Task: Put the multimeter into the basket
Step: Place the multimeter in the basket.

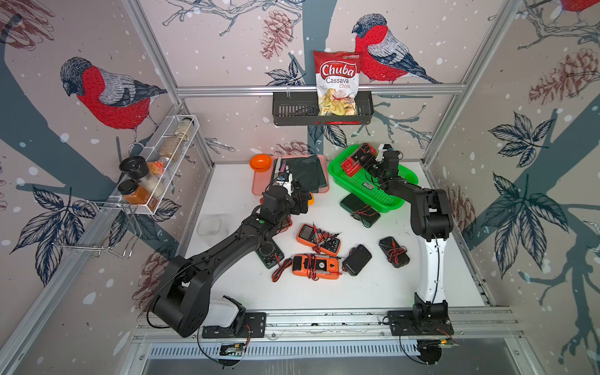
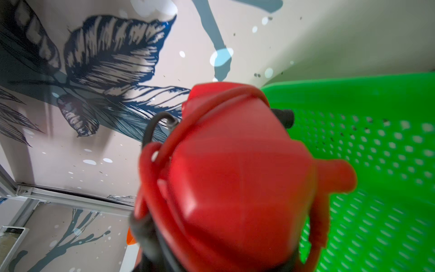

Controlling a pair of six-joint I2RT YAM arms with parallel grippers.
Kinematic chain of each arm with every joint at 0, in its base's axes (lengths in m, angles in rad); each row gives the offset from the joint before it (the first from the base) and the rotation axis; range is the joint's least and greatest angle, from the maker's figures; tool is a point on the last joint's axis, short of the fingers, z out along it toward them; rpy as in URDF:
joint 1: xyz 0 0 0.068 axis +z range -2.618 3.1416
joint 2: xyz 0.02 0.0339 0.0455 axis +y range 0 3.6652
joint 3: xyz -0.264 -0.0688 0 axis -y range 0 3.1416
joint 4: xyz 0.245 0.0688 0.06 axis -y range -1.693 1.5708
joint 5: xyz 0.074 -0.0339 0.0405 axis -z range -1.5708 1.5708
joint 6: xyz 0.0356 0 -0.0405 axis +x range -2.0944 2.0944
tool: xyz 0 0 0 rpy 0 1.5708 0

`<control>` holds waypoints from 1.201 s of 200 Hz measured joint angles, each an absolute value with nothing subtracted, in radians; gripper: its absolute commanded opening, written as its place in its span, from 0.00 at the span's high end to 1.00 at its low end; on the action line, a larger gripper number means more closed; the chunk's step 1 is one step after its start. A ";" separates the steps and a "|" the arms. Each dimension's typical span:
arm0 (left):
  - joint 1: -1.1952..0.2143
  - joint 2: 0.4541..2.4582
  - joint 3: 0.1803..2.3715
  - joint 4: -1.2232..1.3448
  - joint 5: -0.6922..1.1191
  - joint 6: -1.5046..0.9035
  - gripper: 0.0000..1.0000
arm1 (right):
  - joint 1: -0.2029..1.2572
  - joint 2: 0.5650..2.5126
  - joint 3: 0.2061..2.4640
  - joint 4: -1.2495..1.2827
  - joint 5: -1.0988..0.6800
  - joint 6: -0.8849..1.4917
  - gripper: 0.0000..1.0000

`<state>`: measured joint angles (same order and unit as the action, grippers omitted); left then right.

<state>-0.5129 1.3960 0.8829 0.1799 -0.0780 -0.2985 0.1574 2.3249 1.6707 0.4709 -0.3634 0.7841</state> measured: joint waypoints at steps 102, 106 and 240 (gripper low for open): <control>-0.498 1.500 0.908 0.197 -0.052 -0.360 0.02 | 0.145 2.375 1.710 0.325 -0.508 0.732 1.00; -0.498 1.500 0.908 0.197 -0.052 -0.361 0.02 | 0.145 2.371 1.705 0.321 -0.514 0.730 1.00; -0.497 1.509 0.907 0.196 -0.054 -0.377 0.02 | 0.153 2.239 1.567 0.152 -0.528 0.720 0.17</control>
